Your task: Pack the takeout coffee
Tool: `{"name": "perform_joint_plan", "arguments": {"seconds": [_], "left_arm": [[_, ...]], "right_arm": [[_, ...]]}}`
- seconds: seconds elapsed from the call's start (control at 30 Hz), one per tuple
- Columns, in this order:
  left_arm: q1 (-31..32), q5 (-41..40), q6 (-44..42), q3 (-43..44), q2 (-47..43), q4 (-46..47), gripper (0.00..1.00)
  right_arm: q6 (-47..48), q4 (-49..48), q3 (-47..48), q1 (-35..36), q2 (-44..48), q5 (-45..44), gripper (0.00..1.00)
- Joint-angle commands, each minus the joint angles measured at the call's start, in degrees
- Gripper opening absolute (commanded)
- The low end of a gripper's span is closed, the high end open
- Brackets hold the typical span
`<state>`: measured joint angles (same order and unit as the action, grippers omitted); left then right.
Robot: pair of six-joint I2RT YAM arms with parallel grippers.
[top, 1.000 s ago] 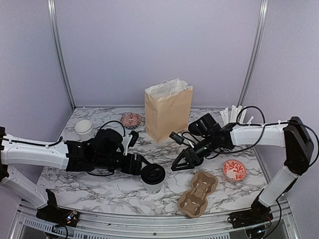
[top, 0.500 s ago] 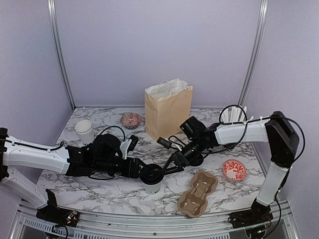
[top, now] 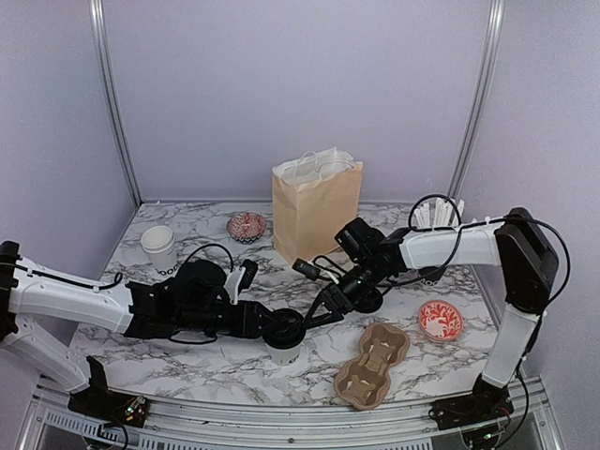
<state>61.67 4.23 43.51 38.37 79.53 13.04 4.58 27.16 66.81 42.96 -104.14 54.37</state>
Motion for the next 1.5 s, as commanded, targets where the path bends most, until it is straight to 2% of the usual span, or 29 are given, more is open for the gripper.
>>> {"name": "perform_joint_plan", "arguments": {"seconds": [0.0,0.17,0.37,0.73,0.9,0.97,1.03,1.13,1.33,1.47], "left_arm": [[0.73,0.48,1.44,-3.81,3.68,-2.67,0.39],[0.73,1.75,2.71,-4.42,5.77,-2.15,0.35],[0.73,0.02,0.26,-2.93,2.43,-2.68,0.40],[0.73,-3.94,-4.61,3.19,-4.95,-7.13,0.55],[0.74,-7.80,-2.14,2.44,-9.75,-8.51,0.61],[0.74,-9.99,2.42,1.46,-12.37,-10.48,0.62],[0.73,-12.26,8.80,-0.46,-14.64,-12.37,0.61],[0.65,-11.24,15.50,-4.25,-16.50,-10.74,0.51],[0.65,-4.87,19.15,-7.37,-13.93,-2.69,0.39],[0.65,-2.71,18.49,-7.04,-12.40,-1.55,0.38]], "right_arm": [[0.35,1.83,3.08,0.45,-5.75,-17.58,0.57],[0.81,3.59,5.41,0.44,-9.47,-19.33,0.52],[3.67,4.30,8.17,0.44,-7.45,-11.09,0.49],[6.86,6.27,11.72,-0.24,0.56,-5.40,0.60],[7.33,6.59,11.56,-0.35,1.50,-5.04,0.61],[7.31,6.50,11.04,-0.28,1.80,-5.34,0.62],[7.08,6.37,10.38,-0.39,1.96,-5.85,0.61],[6.53,6.08,9.80,-0.77,1.80,-6.89,0.58],[5.89,6.11,9.28,-1.26,0.23,-5.64,0.54],[6.86,6.07,8.06,-1.13,0.06,-3.72,0.52]]}}
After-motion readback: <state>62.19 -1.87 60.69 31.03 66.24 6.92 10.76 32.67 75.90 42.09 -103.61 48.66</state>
